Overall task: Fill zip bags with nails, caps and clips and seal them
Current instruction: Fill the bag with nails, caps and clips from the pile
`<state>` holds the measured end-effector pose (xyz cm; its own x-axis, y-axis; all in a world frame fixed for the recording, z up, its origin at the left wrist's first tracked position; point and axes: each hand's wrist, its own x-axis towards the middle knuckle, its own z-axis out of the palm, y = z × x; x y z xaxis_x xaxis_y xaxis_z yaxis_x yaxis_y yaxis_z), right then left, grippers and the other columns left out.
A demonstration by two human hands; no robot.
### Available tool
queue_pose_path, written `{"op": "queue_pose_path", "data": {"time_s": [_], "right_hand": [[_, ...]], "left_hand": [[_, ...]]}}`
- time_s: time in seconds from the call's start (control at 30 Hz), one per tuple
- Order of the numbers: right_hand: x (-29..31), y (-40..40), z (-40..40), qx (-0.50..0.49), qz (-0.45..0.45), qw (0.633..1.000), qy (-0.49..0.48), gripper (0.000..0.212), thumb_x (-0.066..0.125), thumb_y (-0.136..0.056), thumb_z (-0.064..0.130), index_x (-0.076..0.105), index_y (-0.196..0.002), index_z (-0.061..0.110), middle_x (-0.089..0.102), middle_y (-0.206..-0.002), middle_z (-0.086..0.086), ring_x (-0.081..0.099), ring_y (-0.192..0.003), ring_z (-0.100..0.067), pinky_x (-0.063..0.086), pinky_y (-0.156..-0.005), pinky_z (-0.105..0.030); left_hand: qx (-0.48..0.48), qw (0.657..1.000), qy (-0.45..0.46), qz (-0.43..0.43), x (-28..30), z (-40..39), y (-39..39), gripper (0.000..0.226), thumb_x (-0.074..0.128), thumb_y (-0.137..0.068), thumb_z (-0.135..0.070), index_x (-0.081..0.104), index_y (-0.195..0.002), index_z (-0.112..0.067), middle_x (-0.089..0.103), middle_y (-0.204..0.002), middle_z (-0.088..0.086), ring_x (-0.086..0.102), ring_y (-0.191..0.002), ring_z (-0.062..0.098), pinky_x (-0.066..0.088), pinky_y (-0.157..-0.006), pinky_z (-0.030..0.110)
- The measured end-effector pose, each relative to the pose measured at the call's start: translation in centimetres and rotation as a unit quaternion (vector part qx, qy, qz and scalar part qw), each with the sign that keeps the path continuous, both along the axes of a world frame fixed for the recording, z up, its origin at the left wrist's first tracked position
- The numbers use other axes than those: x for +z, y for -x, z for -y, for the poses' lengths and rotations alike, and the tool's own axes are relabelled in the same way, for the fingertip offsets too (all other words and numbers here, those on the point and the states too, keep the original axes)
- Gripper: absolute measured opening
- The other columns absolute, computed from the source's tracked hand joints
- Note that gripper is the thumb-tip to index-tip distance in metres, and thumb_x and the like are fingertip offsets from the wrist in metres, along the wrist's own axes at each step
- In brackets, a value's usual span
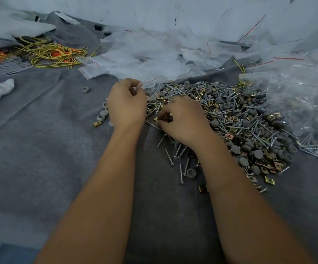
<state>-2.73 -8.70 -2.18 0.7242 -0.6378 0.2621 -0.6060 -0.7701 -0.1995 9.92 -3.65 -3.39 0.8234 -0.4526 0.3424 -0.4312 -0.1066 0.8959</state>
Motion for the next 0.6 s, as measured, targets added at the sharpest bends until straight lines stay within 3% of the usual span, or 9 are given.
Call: {"op": "queue_pose_path", "data": {"time_s": [0.13,0.23,0.4,0.53,0.6], "right_hand": [[0.1,-0.2,-0.2,0.002,0.020,1.000,-0.009,0.012,0.067,-0.086,0.028,0.073,-0.096,0.027,0.062,-0.105,0.000,0.050,-0.109,-0.024,0.038,-0.092,-0.037],[0.2,0.3,0.2,-0.054,0.119,0.990,-0.055,0.007,0.066,-0.087,0.017,0.068,-0.091,0.023,0.066,-0.096,0.003,0.059,-0.094,-0.020,0.048,-0.084,-0.037],[1.1,1.4,1.1,-0.090,0.326,0.912,-0.231,0.021,0.066,-0.089,0.011,0.060,-0.078,0.028,0.064,-0.081,0.007,0.060,-0.075,-0.005,0.045,-0.067,-0.018],[1.3,1.8,1.3,-0.092,0.356,0.892,-0.264,0.018,0.068,-0.087,0.012,0.062,-0.079,0.027,0.069,-0.082,0.003,0.064,-0.075,-0.006,0.050,-0.066,-0.016],[1.1,1.9,1.6,-0.121,0.338,0.906,-0.224,0.014,0.066,-0.088,0.012,0.062,-0.084,0.025,0.067,-0.083,0.006,0.063,-0.077,-0.007,0.051,-0.069,-0.020]], "left_hand": [[-0.015,1.000,0.001,-0.007,0.1,0.0,0.1,0.023,0.054,-0.086,-0.013,0.072,-0.099,-0.019,0.056,-0.066,-0.009,0.051,-0.061,0.009,0.038,-0.059,0.025],[-0.006,1.000,-0.006,0.001,0.1,-0.1,-0.2,0.026,0.055,-0.086,-0.013,0.072,-0.105,-0.019,0.062,-0.079,-0.004,0.056,-0.069,0.013,0.038,-0.061,0.023],[-0.035,0.998,-0.033,0.036,0.1,0.0,0.1,0.023,0.057,-0.089,-0.016,0.072,-0.107,-0.020,0.059,-0.079,-0.009,0.056,-0.068,0.009,0.038,-0.058,0.022],[-0.061,0.993,-0.065,0.073,-0.2,0.1,0.5,0.026,0.058,-0.087,-0.015,0.070,-0.109,-0.021,0.053,-0.072,-0.015,0.050,-0.056,-0.001,0.032,-0.046,0.008],[-0.051,0.995,-0.056,0.060,-0.1,0.1,0.4,0.025,0.058,-0.087,-0.016,0.070,-0.109,-0.019,0.054,-0.071,-0.015,0.051,-0.057,-0.001,0.034,-0.048,0.011]]}}
